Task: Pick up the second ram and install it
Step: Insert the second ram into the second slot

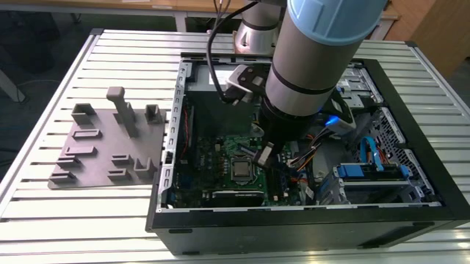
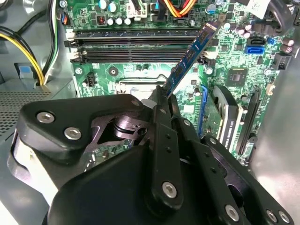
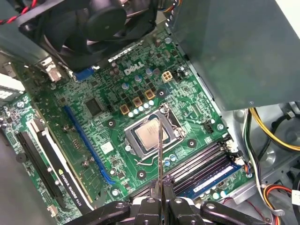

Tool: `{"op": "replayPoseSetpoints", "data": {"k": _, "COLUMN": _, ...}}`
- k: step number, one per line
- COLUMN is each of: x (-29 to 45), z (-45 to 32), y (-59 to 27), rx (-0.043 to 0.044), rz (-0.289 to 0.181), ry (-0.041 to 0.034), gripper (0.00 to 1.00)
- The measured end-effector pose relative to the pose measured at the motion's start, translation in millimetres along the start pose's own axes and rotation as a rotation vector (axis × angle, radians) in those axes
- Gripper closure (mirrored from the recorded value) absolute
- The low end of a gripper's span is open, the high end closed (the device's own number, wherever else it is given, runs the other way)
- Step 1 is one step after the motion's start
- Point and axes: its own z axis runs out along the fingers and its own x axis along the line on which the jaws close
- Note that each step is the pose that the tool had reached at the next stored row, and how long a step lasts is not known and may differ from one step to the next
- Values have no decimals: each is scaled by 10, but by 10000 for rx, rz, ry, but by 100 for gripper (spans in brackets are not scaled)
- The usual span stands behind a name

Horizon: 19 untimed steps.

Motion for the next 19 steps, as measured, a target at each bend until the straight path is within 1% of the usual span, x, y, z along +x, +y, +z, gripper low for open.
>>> {"op": "replayPoseSetpoints", "data": {"k": 19, "x": 0, "z": 3, "y": 0, "rx": 56, "rz": 1215, "ry": -74, "gripper": 86}}
